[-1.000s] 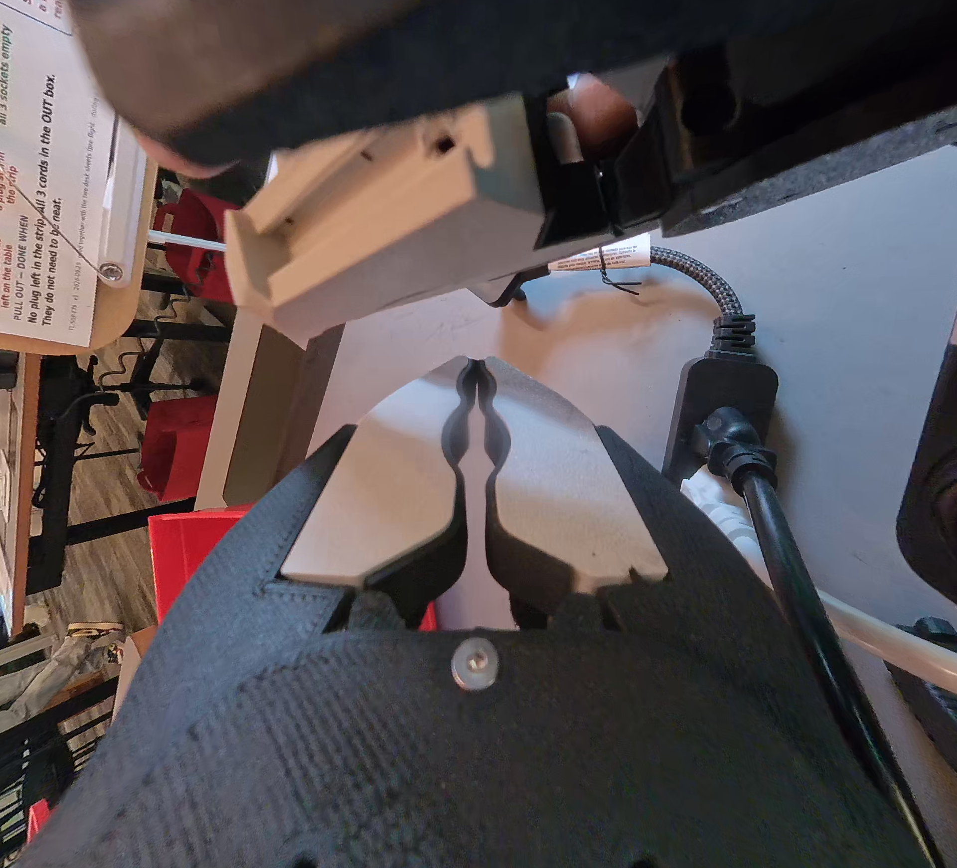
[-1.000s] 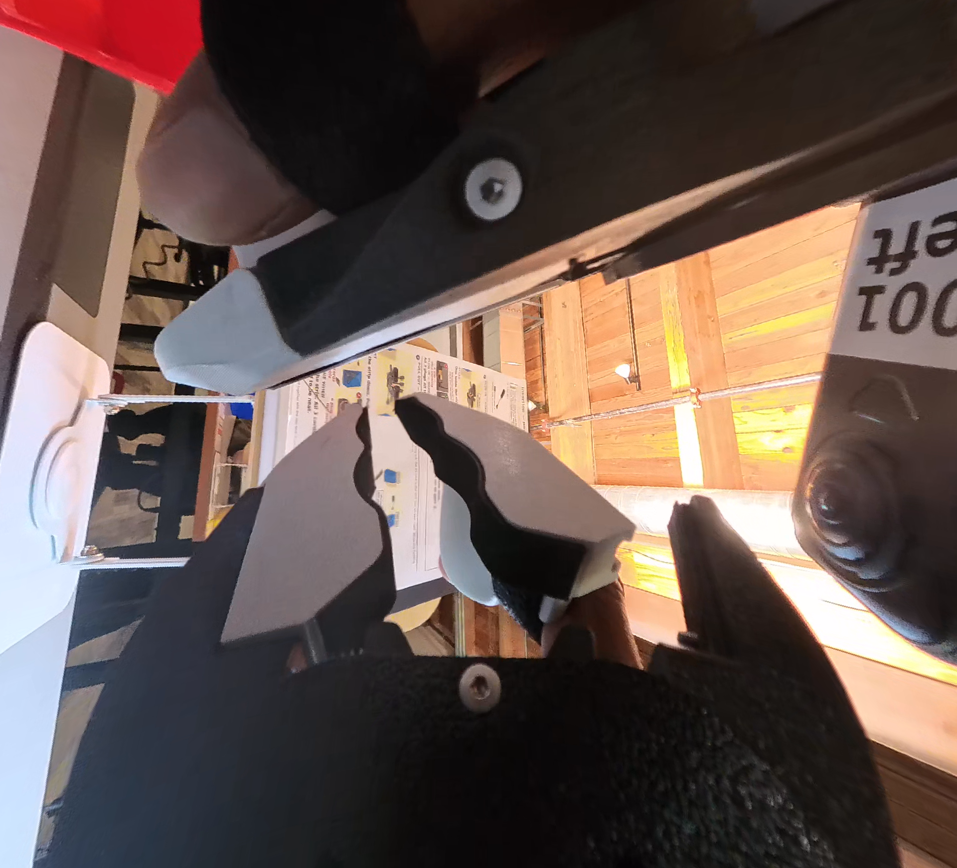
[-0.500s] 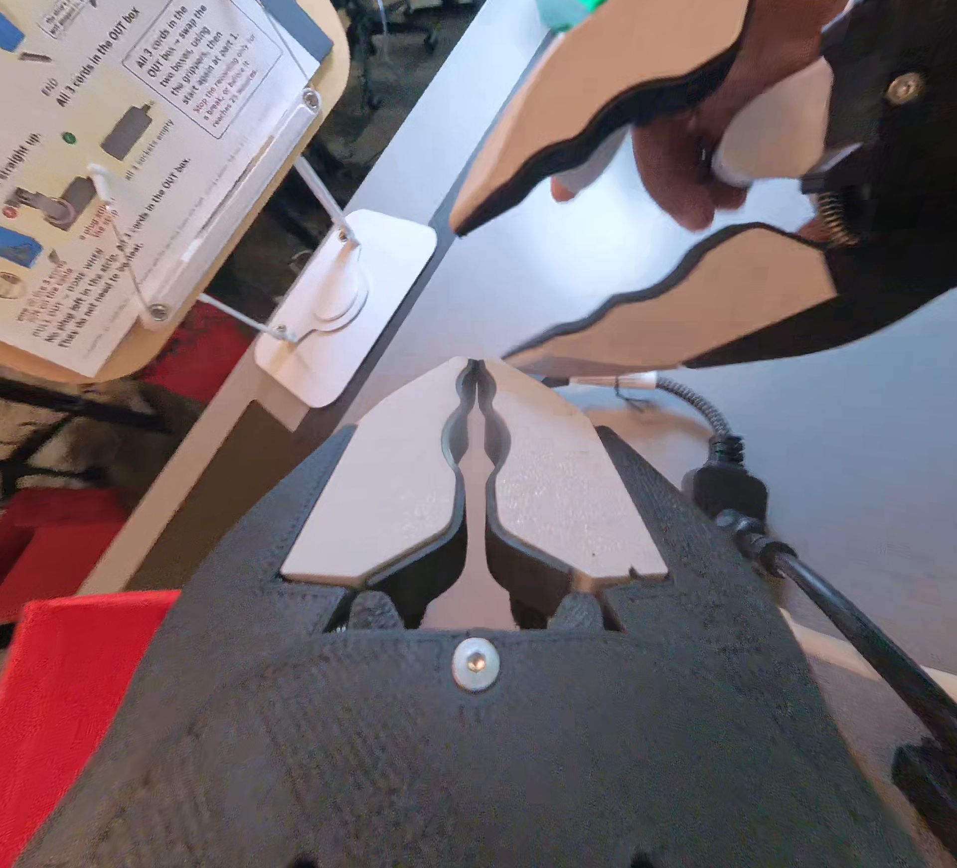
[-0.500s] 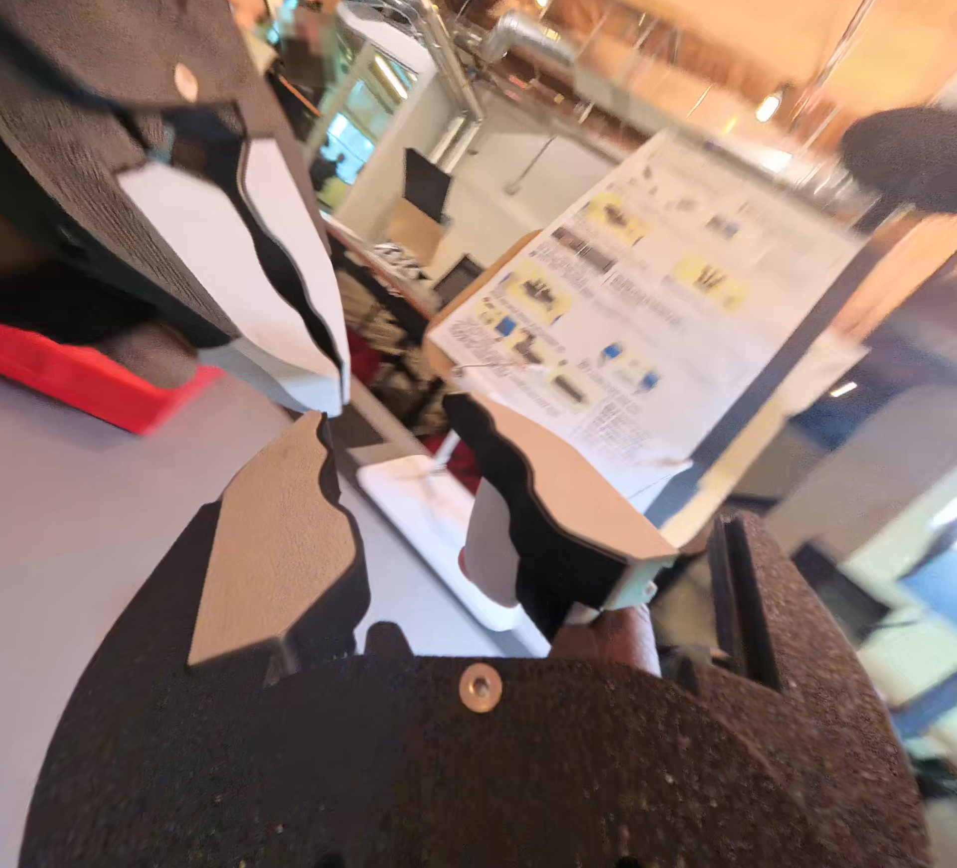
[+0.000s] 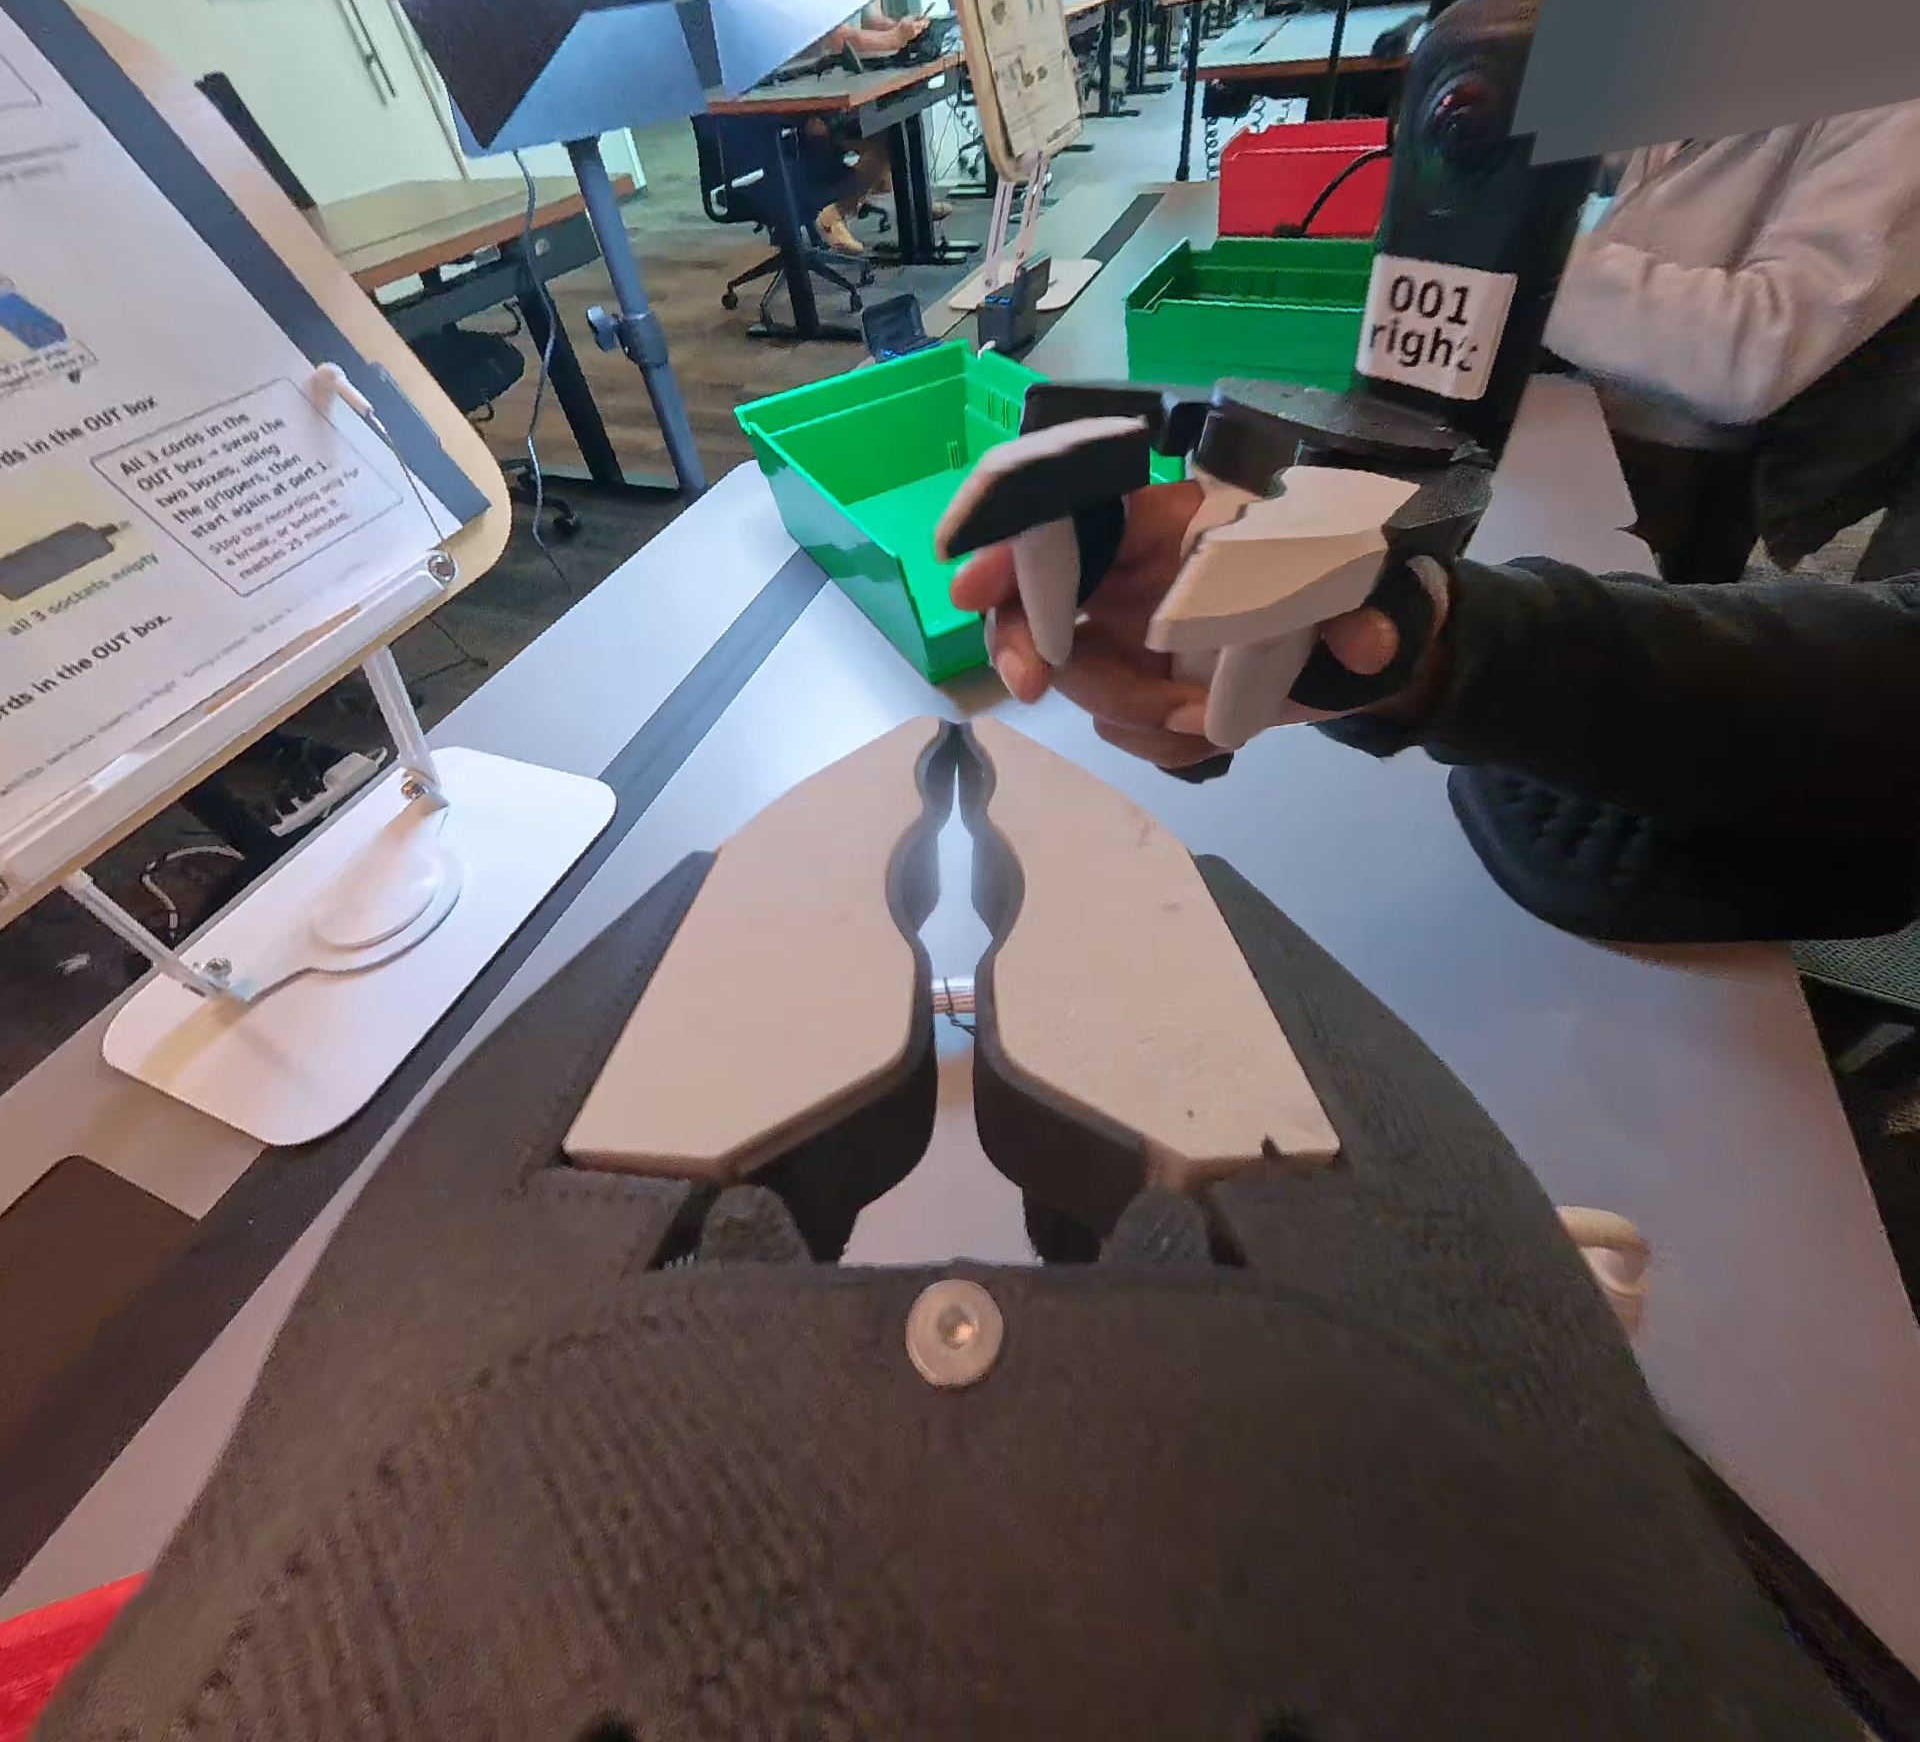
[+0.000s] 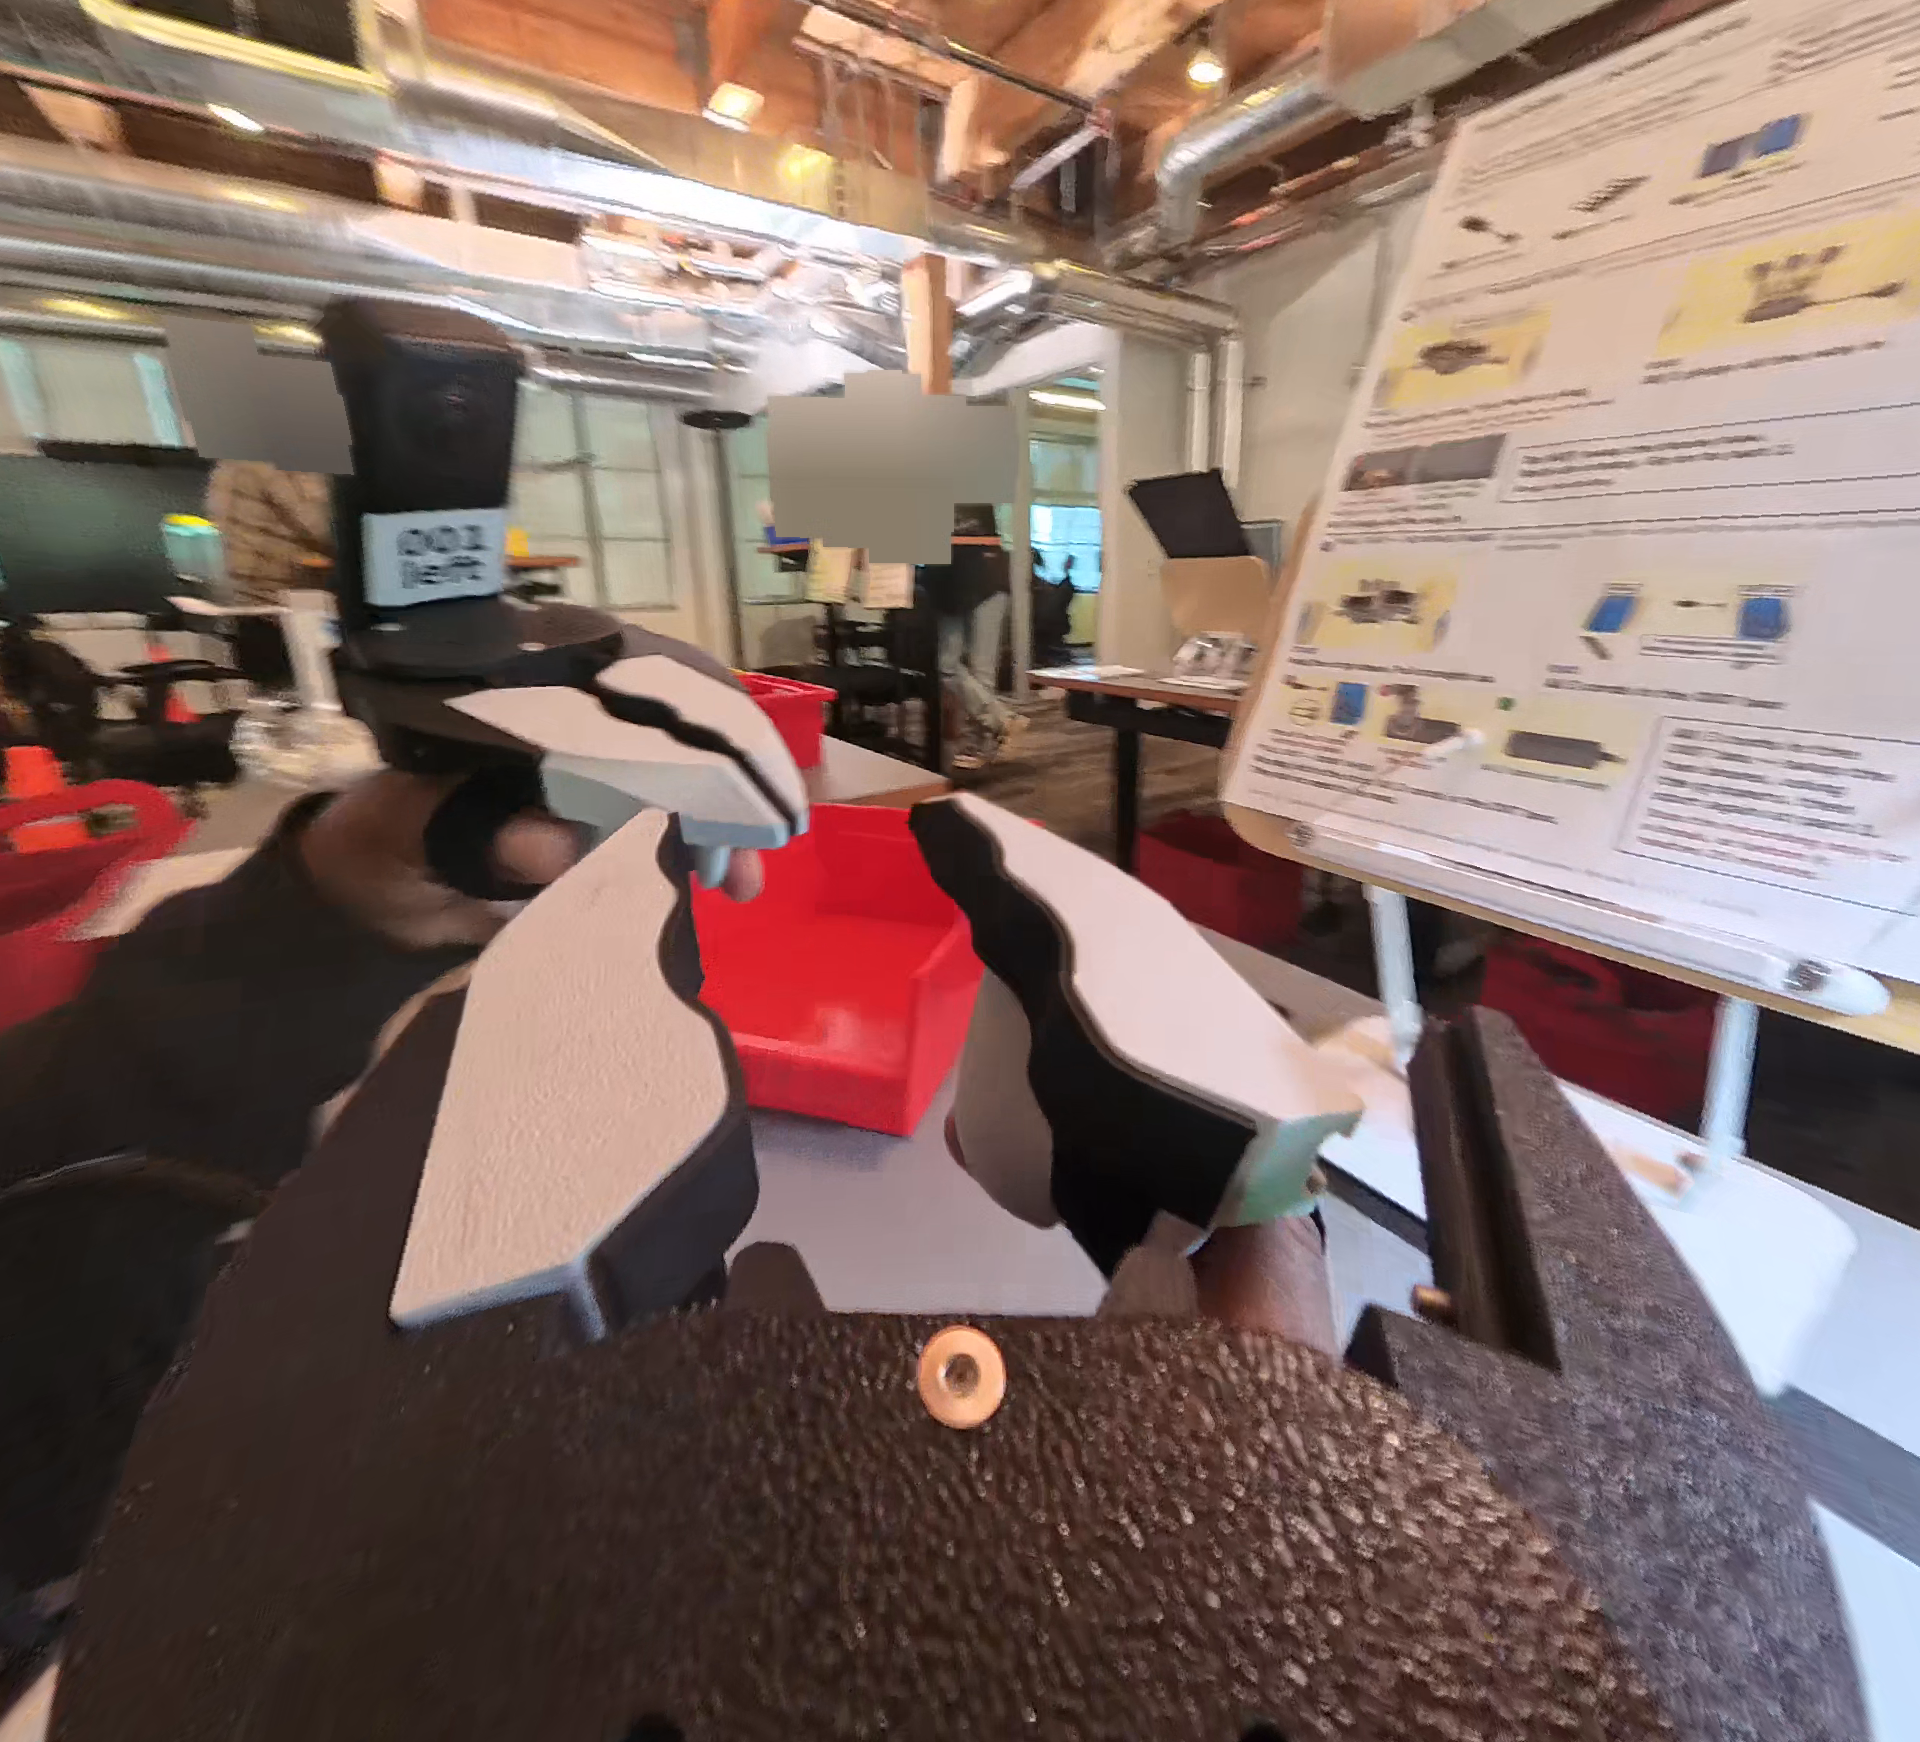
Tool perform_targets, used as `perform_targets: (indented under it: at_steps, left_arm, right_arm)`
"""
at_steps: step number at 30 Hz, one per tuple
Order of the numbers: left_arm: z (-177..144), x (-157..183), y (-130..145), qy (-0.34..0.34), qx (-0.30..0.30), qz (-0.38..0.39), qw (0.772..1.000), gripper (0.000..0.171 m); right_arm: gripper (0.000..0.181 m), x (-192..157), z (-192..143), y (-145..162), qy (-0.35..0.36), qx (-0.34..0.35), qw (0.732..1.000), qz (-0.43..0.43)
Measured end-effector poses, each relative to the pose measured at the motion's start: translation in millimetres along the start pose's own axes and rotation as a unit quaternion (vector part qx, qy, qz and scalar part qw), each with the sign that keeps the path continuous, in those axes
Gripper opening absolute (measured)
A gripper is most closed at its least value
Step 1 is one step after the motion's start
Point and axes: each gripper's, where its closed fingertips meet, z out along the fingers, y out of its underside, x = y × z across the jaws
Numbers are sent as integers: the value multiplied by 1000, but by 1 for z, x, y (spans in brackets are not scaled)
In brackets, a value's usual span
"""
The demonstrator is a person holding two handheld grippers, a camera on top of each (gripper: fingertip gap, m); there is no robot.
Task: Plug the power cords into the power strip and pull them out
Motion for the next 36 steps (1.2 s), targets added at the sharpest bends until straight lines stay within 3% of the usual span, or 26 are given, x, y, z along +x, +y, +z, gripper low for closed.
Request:
perform_targets:
  at_steps: [1, 4, 5, 10, 13, 14, 15, 17, 22, 23, 25, 28, 30, 32, 34, 36]
  left_arm:
    - [-3, 3, -4, 3, 5, 3, 1000, 0]
    - [-12, 10, -13, 3, 19, 13, 1000, 0]
    - [-14, 12, -15, 5, 20, 17, 1000, 0]
    - [-17, 17, -18, 7, 24, 26, 999, 0]
    - [-14, 15, -17, 4, 27, 28, 999, 0]
    - [-13, 15, -15, 6, 23, 27, 999, 0]
    - [-11, 15, -13, 7, 21, 25, 999, 0]
    - [-9, 14, -9, 7, 16, 26, 1000, 0]
    - [-7, 8, -4, -14, 4, 40, 999, 0]
    - [-6, 8, -3, -14, 4, 41, 999, 0]
    - [-5, 8, -2, -11, 2, 40, 999, 0]
    - [-3, 10, -1, -7, 5, 39, 999, 0]
    - [-2, 11, -1, -5, 8, 39, 999, 0]
    - [0, 10, 2, -2, 6, 37, 999, 0]
    - [2, 8, 6, -2, 1, 35, 999, 0]
    - [4, 8, 11, 1, -8, 30, 1000, 0]
  right_arm:
    - [85, -6, -1, -2, -20, 8, 1000, 10]
    - [92, -22, -5, -6, -71, 22, 997, 17]
    - [102, -25, -5, -8, -83, 29, 996, 23]
    - [111, -43, -11, -13, -131, 43, 990, 16]
    - [97, -52, -14, -12, -152, 40, 988, 0]
    - [102, -56, -14, -12, -160, 39, 986, -4]
    - [68, -59, -15, -11, -167, 37, 985, -8]
    - [54, -66, -16, -10, -181, 35, 983, -19]
    - [122, -82, -20, -10, -215, 30, 976, -32]
    - [122, -84, -21, -10, -220, 29, 975, -33]
    - [73, -86, -21, -9, -226, 28, 973, -29]
    - [73, -85, -21, -7, -223, 25, 974, -37]
    - [91, -79, -18, -4, -199, 21, 977, -68]
    - [58, -65, -12, 9, -144, -3, 977, -157]
    - [64, -48, -7, 25, -76, -30, 956, -282]
    - [63, -37, -5, 40, -44, -55, 936, -344]
